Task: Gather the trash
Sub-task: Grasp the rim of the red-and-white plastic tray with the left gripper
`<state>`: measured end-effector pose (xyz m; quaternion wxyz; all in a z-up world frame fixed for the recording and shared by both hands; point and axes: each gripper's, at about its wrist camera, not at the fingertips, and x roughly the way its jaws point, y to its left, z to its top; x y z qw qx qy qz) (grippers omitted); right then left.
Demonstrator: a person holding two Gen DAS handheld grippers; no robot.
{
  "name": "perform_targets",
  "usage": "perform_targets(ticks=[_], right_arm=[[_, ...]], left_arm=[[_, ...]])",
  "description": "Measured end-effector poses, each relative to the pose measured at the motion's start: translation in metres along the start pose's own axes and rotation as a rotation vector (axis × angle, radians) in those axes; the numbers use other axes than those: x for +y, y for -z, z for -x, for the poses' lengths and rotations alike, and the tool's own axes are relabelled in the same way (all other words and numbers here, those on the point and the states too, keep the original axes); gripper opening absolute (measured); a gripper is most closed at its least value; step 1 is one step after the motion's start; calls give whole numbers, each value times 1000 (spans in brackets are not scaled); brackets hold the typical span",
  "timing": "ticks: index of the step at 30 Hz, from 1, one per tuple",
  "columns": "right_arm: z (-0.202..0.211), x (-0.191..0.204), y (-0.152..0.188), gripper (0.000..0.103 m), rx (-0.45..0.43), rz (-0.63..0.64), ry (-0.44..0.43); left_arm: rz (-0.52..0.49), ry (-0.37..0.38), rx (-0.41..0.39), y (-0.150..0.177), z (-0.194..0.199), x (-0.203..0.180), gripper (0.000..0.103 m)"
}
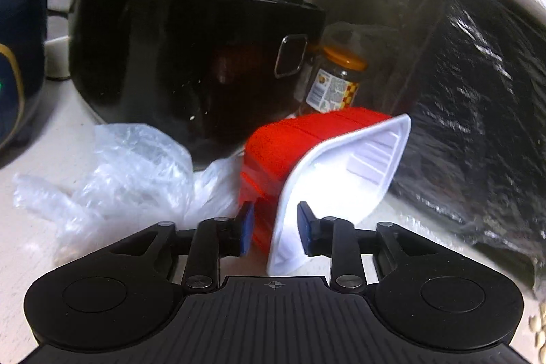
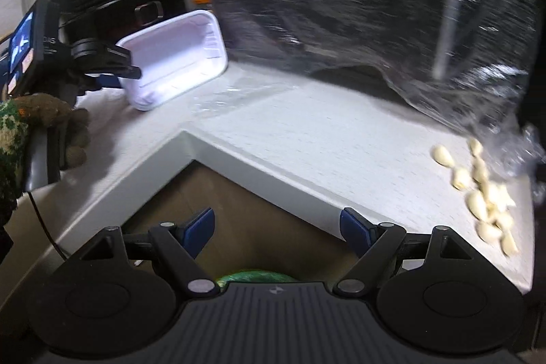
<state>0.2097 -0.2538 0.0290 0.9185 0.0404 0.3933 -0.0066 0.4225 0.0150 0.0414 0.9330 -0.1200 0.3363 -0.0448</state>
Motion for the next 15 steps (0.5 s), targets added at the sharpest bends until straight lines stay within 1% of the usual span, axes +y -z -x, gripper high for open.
perform_targets(ticks=[4, 5, 6, 8, 11, 15], right_arm=[[3, -7, 6, 81, 13, -30, 26], [4, -7, 7, 81, 19, -33, 28], [4, -7, 9, 81, 23, -35, 29], [4, -6, 11, 81, 30, -36, 27], [1, -3, 12, 81, 38, -29, 16], [-6, 1, 12, 81, 55, -21, -10]], left_arm=[[77, 66, 52, -4, -3, 9, 21], [90, 76, 59, -3, -1, 10, 19], [105, 80, 65, -1, 1, 11, 16], [133, 87, 78, 4, 6, 14, 14], [152, 120, 104, 13, 19, 21, 14], [157, 112, 112, 24, 44, 30, 14]])
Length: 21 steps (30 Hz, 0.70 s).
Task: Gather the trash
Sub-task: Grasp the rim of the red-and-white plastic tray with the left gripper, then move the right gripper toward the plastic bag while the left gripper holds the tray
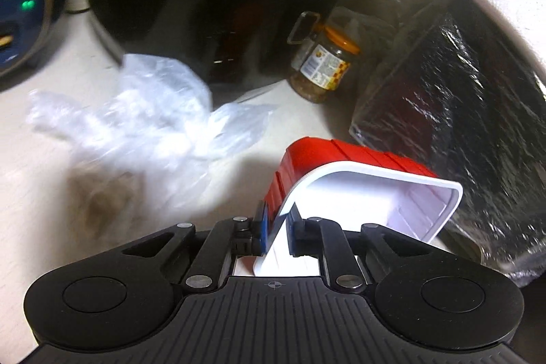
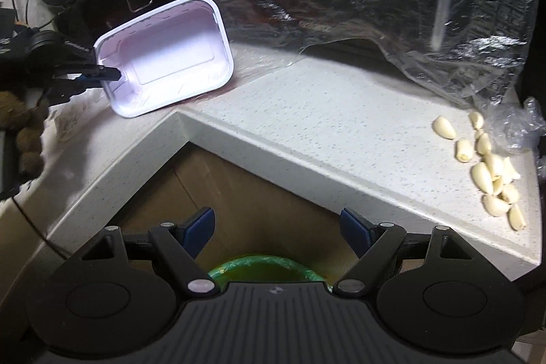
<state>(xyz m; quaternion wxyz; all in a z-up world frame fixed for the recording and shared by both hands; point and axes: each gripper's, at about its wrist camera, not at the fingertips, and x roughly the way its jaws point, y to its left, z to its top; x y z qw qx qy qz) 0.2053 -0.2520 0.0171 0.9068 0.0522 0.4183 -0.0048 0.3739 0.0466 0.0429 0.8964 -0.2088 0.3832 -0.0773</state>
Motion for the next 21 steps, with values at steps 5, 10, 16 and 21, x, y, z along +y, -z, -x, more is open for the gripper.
perform_targets(ticks=[5, 10, 16, 21], right_arm=[[-12, 10, 0, 81, 32, 26, -56], [-24, 33, -8, 81, 48, 95, -108], [-35, 72, -29, 81, 35, 208, -165], [-40, 109, -56, 85, -24, 301, -218]], left_arm=[[48, -42, -30, 8, 40, 22, 15], [115, -119, -77, 18, 81, 54, 15], [249, -248, -147, 32, 136, 106, 15], [332, -317, -177, 41, 172, 142, 15]])
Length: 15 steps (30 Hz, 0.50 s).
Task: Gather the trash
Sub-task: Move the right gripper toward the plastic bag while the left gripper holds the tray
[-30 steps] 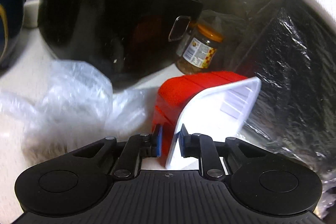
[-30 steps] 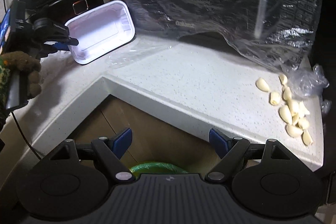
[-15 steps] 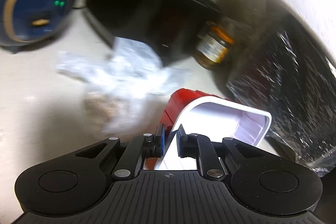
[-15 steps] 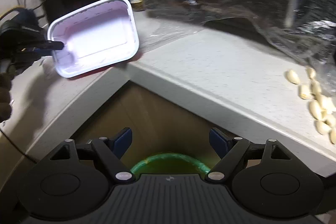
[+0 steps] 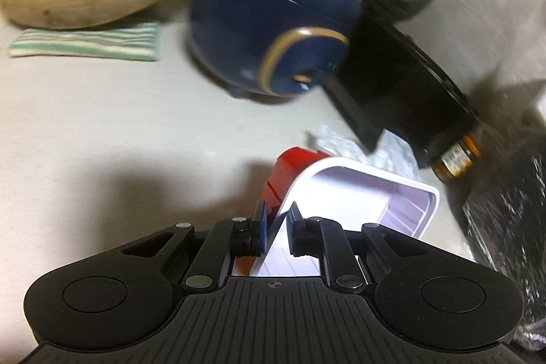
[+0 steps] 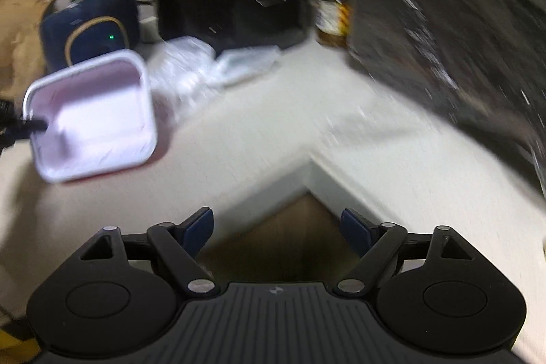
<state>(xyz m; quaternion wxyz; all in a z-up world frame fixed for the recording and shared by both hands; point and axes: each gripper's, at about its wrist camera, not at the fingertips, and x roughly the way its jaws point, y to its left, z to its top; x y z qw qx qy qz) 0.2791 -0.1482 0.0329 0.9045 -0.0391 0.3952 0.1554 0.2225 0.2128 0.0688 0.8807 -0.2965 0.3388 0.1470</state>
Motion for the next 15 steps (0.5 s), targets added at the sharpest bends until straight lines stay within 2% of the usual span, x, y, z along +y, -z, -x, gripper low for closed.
perform_targets(ticks=[4, 8, 11, 15], right_arm=[[-18, 20, -38, 86, -16, 32, -75], [-50, 47, -81, 86, -30, 48, -165], [-86, 73, -112, 86, -23, 54, -173], [-146, 93, -142, 86, 60, -21, -155]], left_arm=[[27, -1, -16, -2, 11, 24, 13], [13, -22, 6, 4, 15, 33, 19], [-8, -15, 31, 13, 14, 35, 23], [-33, -21, 25, 17, 15, 31, 24]])
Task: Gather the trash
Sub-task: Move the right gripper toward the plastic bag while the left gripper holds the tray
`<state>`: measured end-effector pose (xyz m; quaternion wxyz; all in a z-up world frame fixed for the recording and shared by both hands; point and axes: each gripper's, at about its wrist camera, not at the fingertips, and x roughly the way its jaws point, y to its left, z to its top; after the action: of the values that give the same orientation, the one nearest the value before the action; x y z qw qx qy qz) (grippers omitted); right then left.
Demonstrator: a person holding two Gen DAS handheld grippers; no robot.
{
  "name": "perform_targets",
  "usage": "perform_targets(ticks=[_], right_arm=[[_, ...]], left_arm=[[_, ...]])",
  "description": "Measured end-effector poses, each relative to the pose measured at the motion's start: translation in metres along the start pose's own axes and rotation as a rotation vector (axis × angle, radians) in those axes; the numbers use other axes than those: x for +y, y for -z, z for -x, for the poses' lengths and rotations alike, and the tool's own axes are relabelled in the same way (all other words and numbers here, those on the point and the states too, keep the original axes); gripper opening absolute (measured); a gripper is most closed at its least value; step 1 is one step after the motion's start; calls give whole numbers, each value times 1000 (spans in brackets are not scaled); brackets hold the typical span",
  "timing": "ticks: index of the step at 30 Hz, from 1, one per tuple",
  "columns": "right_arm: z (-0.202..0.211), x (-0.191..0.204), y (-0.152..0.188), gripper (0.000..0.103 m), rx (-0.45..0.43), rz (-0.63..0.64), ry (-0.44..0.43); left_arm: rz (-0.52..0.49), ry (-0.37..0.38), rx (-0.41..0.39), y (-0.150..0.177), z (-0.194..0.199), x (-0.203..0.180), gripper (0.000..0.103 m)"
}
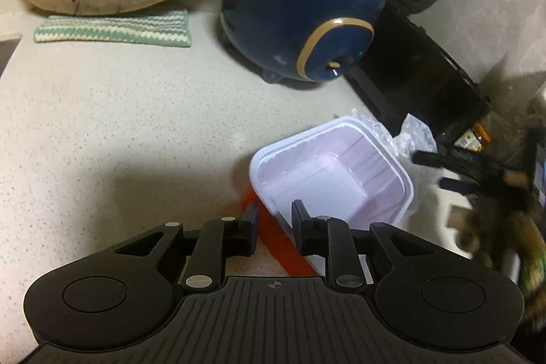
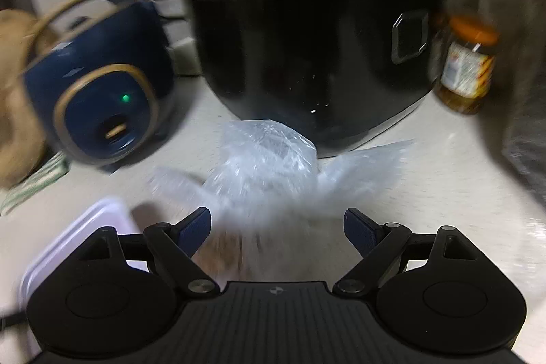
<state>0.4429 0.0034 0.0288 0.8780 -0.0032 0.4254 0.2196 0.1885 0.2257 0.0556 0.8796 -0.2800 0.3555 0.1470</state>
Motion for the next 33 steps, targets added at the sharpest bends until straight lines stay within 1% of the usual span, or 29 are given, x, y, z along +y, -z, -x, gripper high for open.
perform_targets(ticks=[1, 3, 4, 5, 6, 7, 10, 16, 18, 20, 23, 24, 25, 26, 28, 30, 33], right_arm=[[-14, -1, -5, 84, 29, -21, -11], [-29, -5, -7, 61, 82, -75, -50], [-30, -7, -5, 42, 108, -99, -88], [-29, -10, -3, 37, 129, -112, -126], [-25, -12, 0, 34, 127, -114, -142], [-17, -13, 5, 28, 115, -108, -140], [8, -19, 22, 26, 97, -82, -128], [52, -35, 61, 26, 100, -62, -106], [64, -37, 70, 26, 82, -24, -86], [75, -34, 79, 27, 56, 35, -48], [83, -30, 83, 31, 30, 92, -17], [86, -27, 85, 33, 21, 107, -7], [89, -25, 86, 43, 16, 122, 2], [92, -23, 87, 58, 10, 132, 10], [99, -21, 90, 76, -13, 138, 21], [105, -19, 93, 77, -33, 145, 24], [106, -12, 97, 78, -29, 175, 15]], left_arm=[[-3, -2, 0, 0, -1, -1, 24], [-5, -6, 7, 0, -3, -2, 24], [-7, -9, 10, 0, -4, -2, 24], [-9, -12, 12, -1, -5, -3, 24], [-11, -15, 14, -1, -6, -5, 24], [-14, -16, 16, -1, -7, -7, 24], [-24, -5, 30, -1, -10, -13, 24], [-47, 11, 49, 4, -12, -26, 25], [-55, 19, 56, 6, -11, -30, 25], [-63, 27, 60, 9, -9, -32, 25], [-67, 32, 61, 12, -6, -35, 25], [-68, 32, 60, 13, -5, -36, 25], [-69, 32, 59, 14, -4, -36, 25], [-69, 31, 59, 13, -3, -37, 25], [-72, 28, 57, 14, -1, -37, 25], [-71, 24, 57, 16, 1, -37, 25], [-72, 18, 60, 17, 1, -36, 25]])
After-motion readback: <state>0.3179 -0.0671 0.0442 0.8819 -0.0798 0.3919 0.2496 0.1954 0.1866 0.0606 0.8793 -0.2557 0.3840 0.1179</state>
